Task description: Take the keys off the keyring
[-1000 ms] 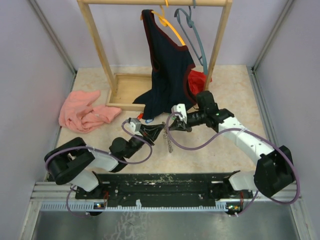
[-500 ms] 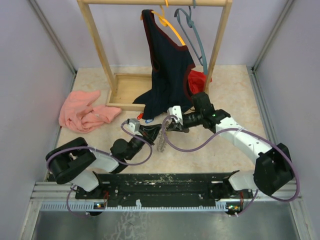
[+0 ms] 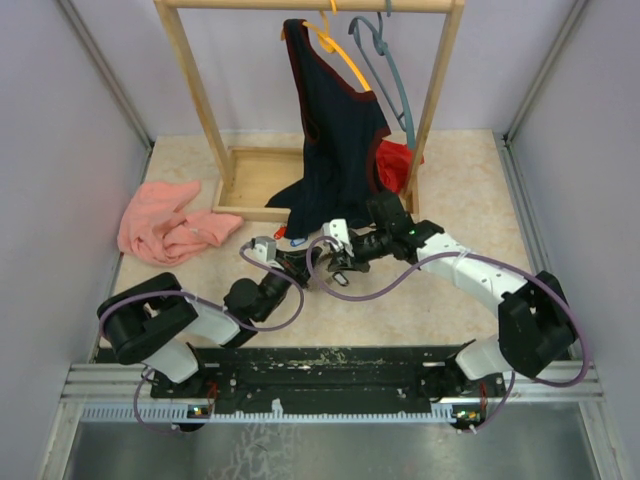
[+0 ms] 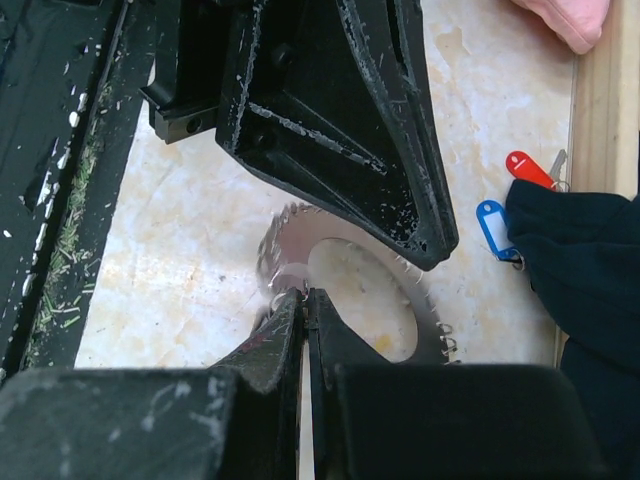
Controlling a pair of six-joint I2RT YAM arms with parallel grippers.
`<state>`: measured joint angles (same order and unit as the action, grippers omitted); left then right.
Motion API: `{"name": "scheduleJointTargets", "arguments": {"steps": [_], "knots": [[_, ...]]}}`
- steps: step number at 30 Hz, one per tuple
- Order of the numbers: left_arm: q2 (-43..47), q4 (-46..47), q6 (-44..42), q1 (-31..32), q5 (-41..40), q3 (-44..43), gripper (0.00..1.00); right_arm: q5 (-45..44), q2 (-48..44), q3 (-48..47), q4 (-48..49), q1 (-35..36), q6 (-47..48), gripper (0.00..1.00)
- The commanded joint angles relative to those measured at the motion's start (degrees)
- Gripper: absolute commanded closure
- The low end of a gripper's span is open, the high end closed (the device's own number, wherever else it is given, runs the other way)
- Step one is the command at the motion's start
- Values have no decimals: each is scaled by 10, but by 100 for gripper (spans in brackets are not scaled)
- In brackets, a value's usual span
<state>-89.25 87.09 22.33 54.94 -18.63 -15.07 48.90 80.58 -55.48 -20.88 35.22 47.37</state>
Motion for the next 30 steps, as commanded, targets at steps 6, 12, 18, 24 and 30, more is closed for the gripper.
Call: {"name": "scheduleJointTargets", "arguments": {"steps": [6,12,18,24,30], "knots": [[7,154,-28,1,-9,10,100,80,-34,-11,-1,-62,-14,100],[21,154,-52,-16,49,38,100,75,-51,-9,-24,-108,19,100],[92,84,-58,-46,101,92,78,-37,-48,-13,-63,-115,77,100],[268,-359,-43,-85,121,28,56,-151,-37,-2,-47,-130,75,99],[336,-484,-36,-132,154,28,43,-259,18,2,-8,-136,42,96]]}}
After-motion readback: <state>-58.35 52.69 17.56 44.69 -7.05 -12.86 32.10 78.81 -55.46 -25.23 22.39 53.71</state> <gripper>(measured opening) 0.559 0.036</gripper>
